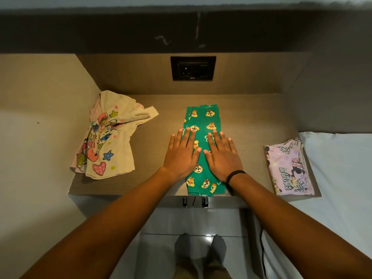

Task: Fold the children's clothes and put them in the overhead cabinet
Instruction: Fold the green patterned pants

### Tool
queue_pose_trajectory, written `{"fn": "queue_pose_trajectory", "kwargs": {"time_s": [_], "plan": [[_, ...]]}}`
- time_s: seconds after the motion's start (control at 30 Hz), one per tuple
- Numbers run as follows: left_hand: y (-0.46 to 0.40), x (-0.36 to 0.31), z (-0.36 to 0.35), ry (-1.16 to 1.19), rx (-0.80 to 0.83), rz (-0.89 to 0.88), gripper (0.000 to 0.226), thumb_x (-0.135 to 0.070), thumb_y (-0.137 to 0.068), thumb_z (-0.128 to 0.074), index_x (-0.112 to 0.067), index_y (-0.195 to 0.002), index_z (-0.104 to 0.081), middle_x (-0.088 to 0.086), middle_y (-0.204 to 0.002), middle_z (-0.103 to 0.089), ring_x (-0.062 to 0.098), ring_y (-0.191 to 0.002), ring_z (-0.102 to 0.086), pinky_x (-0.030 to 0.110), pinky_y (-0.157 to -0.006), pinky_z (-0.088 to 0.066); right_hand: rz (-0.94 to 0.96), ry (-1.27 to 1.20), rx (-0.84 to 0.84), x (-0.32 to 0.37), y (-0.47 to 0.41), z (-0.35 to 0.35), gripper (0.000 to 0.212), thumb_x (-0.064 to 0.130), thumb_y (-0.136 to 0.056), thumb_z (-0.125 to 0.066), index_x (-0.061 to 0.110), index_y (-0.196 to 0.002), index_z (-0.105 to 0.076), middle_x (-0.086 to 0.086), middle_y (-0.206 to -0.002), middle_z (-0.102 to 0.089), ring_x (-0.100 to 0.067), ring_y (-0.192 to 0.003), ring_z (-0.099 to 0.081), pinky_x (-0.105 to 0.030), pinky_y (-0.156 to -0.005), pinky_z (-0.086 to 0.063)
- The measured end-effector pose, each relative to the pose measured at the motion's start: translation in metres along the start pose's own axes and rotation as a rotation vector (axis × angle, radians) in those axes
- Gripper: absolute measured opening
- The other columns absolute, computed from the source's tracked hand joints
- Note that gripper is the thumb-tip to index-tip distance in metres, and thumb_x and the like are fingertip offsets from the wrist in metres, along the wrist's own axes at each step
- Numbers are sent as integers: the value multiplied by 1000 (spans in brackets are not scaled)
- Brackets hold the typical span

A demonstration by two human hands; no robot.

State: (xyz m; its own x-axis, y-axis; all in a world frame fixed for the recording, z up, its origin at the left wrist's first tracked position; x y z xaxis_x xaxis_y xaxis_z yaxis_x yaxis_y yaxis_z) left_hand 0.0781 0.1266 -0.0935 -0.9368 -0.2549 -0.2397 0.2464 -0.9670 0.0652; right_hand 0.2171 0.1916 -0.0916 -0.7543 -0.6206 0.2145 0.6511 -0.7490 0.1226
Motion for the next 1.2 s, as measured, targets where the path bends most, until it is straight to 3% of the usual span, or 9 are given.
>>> {"fn": "queue_pose_trajectory", "kwargs": {"time_s": [0.17,0.27,0.43,0.53,0.63,0.73,0.87,1.03,1.2], "plan": [[15,-2,-5,18,35,16,73,-60,-109,-18,-24,-169,2,5,-178,1,27,-164,8,52,-132,3,64,-21,13,-6,3,3,69,56,-107,-15,20,-165,-3,-3,-173,-4,-23,-159,2,-43,-126,4],[29,-2,10,114,-26,15,73,-62,-109,-23,-24,-169,-8,4,-178,-4,26,-164,7,51,-132,3,95,-163,-2,-6,13,15,70,58,-107,-22,22,-165,-8,-3,-173,-7,-23,-159,1,-44,-127,1],[106,-5,14,106,-46,-423,77,-76,-99,-47,-23,-154,-49,2,-163,-47,23,-156,-33,52,-128,-28,511,-137,27,-7,94,13,83,74,-97,-41,22,-160,-33,-5,-166,-32,-24,-156,-24,-50,-124,-25],[129,-1,-1,0,-70,-505,66,-63,-99,-57,-25,-153,-50,2,-164,-46,25,-156,-34,44,-128,-25,601,-55,6,-14,114,-5,65,49,-98,-59,22,-154,-43,-5,-161,-41,-28,-150,-36,-50,-120,-34],[133,-3,6,160,-194,-518,41,-38,-95,-68,-24,-134,-66,-1,-145,-65,20,-143,-52,43,-121,-39,593,-245,-89,-7,117,5,39,29,-95,-64,22,-133,-63,0,-140,-62,-20,-134,-54,-49,-108,-49],[136,-2,19,439,-288,-400,30,-27,-95,-76,-17,-122,-71,0,-117,-75,16,-109,-68,44,-91,-56,447,-542,-244,1,119,38,19,26,-99,-65,14,-113,-70,4,-111,-70,-7,-104,-64,-29,-86,-55],[102,-4,48,714,-358,-83,32,-45,-106,-60,-19,-125,-63,-1,-106,-74,13,-92,-75,37,-61,-63,205,-721,-389,0,93,81,9,21,-96,-70,12,-98,-68,9,-89,-64,2,-83,-61,-14,-68,-46],[14,-7,59,523,-340,196,30,-48,-107,-53,-27,-126,-61,-5,-108,-74,12,-91,-72,33,-68,-60,-35,-682,-372,-21,9,87,17,31,-98,-67,19,-88,-63,8,-78,-64,-5,-70,-59,-26,-61,-45],[-33,-2,27,274,-251,245,37,-48,-108,-50,-23,-133,-58,1,-122,-69,23,-111,-64,45,-96,-53,-149,-412,-156,-36,-51,45,25,42,-99,-59,21,-111,-65,-3,-108,-71,-19,-91,-64,-31,-71,-47]]}}
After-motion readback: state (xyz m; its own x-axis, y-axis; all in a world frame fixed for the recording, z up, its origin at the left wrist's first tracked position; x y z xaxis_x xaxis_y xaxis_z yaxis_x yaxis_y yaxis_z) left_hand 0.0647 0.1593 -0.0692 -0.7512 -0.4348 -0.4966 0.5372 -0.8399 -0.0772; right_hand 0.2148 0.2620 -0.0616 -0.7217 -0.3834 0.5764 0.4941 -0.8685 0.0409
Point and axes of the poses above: each hand's wrist, its own y-axis away from the middle knuckle, its own z-axis out of the back of the hand, x = y × z, the point moved 7 cm from there along -y, towards the middle knuckle
